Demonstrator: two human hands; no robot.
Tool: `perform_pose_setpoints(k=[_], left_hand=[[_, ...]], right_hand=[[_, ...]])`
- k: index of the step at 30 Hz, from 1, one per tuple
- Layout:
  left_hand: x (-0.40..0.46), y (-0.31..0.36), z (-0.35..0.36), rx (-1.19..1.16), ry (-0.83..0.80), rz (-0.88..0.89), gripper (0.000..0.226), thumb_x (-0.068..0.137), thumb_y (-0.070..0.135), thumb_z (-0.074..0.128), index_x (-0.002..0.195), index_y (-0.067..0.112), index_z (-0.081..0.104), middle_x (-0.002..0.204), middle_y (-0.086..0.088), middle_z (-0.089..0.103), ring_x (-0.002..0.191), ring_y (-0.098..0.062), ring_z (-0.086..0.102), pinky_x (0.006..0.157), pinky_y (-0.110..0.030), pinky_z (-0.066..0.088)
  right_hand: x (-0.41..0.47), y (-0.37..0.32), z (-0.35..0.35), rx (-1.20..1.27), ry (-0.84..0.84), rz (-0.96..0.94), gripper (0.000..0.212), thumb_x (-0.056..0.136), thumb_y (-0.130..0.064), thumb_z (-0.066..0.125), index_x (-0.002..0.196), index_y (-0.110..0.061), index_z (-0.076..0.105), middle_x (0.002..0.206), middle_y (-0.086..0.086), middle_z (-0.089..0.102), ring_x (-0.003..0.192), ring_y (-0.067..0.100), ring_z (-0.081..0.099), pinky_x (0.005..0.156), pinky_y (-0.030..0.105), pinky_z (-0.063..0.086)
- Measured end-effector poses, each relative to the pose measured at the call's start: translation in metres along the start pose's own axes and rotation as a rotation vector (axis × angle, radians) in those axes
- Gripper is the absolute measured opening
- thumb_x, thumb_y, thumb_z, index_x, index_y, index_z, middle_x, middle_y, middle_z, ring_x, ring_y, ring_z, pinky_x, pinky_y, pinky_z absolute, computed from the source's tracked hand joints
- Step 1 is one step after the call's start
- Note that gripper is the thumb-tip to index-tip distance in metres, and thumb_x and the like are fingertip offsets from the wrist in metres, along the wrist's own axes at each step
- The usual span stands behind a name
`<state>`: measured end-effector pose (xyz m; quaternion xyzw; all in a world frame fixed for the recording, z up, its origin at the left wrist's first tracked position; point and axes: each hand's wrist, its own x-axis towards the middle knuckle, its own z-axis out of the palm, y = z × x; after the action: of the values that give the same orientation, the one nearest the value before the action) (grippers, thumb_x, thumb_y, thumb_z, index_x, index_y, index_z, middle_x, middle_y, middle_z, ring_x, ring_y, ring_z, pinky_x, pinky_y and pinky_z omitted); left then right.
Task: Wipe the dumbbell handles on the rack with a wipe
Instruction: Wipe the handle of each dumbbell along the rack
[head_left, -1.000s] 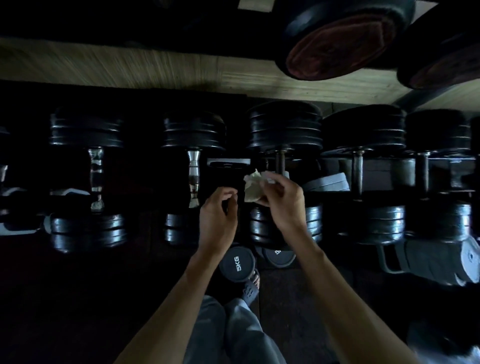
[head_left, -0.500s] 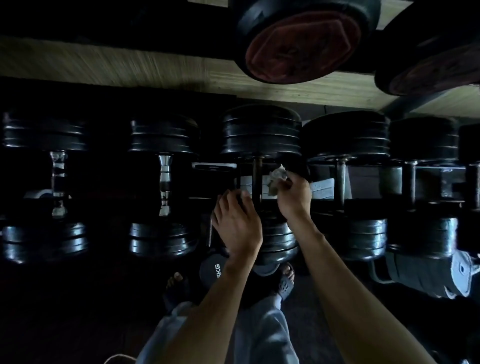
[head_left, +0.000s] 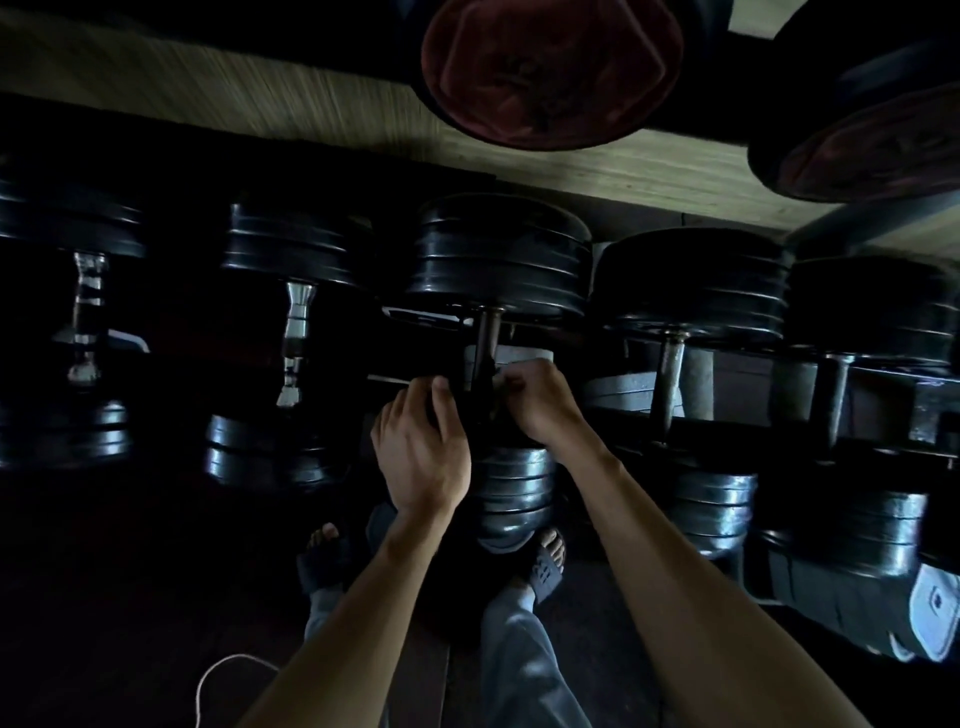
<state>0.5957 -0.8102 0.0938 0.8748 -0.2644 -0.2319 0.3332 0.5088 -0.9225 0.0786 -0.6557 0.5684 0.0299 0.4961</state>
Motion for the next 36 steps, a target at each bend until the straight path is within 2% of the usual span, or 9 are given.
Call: perform_pose_setpoints(k=[3,5,7,12,16,19,24,31,36], left_hand=[[-0.001,0.001,0.0,-0.013,0.015,0.008,0.047,0.099,0.042,0.025,0.098,0.021,0.067,0.089,0.005,0.07,0.088,-0.019,0.064,0.087,-0.042,0.048],[0.001,0.001,0.001,-0.013,0.015,0.006,0.047,0.099,0.042,0.025,0.099,0.022,0.067,0.09,0.006,0.07,0.09,-0.017,0.064,0.089,-0.041,0.047],[0.001,-0.002,0.002,-0.005,0.001,0.011,0.047,0.099,0.043,0.025,0.098,0.022,0.067,0.089,0.007,0.07,0.09,-0.017,0.064,0.089,-0.043,0.047],[0.001,-0.004,0.002,0.026,-0.003,0.01,0.047,0.098,0.042,0.024,0.093,0.02,0.065,0.089,0.005,0.068,0.09,-0.021,0.063,0.087,-0.04,0.045],[0.002,-0.005,0.003,0.003,0.0,0.017,0.046,0.099,0.041,0.026,0.094,0.021,0.067,0.087,0.006,0.069,0.088,-0.019,0.064,0.087,-0.044,0.048],[0.002,-0.005,0.004,-0.007,0.007,0.022,0.046,0.099,0.04,0.026,0.094,0.022,0.067,0.086,0.009,0.069,0.087,-0.016,0.064,0.088,-0.045,0.048],[0.002,-0.009,0.004,0.022,-0.015,0.004,0.047,0.1,0.044,0.023,0.091,0.023,0.064,0.085,0.009,0.067,0.087,-0.016,0.062,0.089,-0.044,0.046],[0.001,-0.007,0.005,0.016,-0.001,0.002,0.048,0.099,0.044,0.024,0.095,0.023,0.067,0.092,0.009,0.07,0.093,-0.014,0.063,0.092,-0.038,0.043],[0.001,-0.005,0.003,0.034,-0.013,0.013,0.048,0.099,0.043,0.023,0.089,0.021,0.065,0.085,0.008,0.067,0.086,-0.015,0.061,0.089,-0.036,0.043]], right_hand=[[0.018,-0.021,0.001,0.075,0.29,-0.034,0.024,0.092,-0.007,0.055,0.073,-0.001,0.068,0.069,0.016,0.069,0.064,0.026,0.063,0.06,0.035,0.049],[0.024,-0.035,-0.001,0.183,0.396,-0.019,0.03,0.097,-0.013,0.054,0.072,-0.003,0.066,0.07,0.014,0.07,0.062,0.02,0.062,0.057,0.021,0.048],[0.017,-0.031,0.005,0.16,0.37,-0.01,0.031,0.1,-0.016,0.053,0.076,-0.003,0.068,0.071,0.01,0.07,0.063,0.013,0.059,0.052,0.009,0.039],[-0.007,-0.001,0.002,0.143,0.027,0.048,0.021,0.095,-0.006,0.06,0.081,0.004,0.073,0.07,0.007,0.063,0.066,0.014,0.058,0.064,0.031,0.051],[0.009,-0.019,-0.003,0.229,0.317,-0.011,0.01,0.088,-0.017,0.076,0.09,-0.007,0.078,0.086,0.005,0.077,0.076,0.01,0.069,0.068,0.015,0.055],[0.014,-0.031,0.0,0.353,0.45,-0.032,0.02,0.087,-0.024,0.078,0.069,-0.023,0.069,0.069,-0.003,0.074,0.066,0.009,0.071,0.069,0.026,0.06],[-0.015,-0.02,0.002,0.321,0.269,0.069,0.023,0.091,-0.013,0.073,0.082,0.007,0.065,0.043,-0.014,0.06,0.041,-0.01,0.054,0.047,0.004,0.038],[0.006,-0.047,0.002,0.248,0.495,-0.074,0.026,0.089,-0.026,0.075,0.071,-0.009,0.07,0.062,-0.005,0.068,0.057,0.006,0.063,0.057,0.008,0.044],[-0.009,-0.026,0.013,0.246,0.374,0.001,0.024,0.09,-0.018,0.073,0.072,-0.004,0.066,0.061,0.001,0.07,0.06,0.009,0.069,0.059,0.018,0.05]])
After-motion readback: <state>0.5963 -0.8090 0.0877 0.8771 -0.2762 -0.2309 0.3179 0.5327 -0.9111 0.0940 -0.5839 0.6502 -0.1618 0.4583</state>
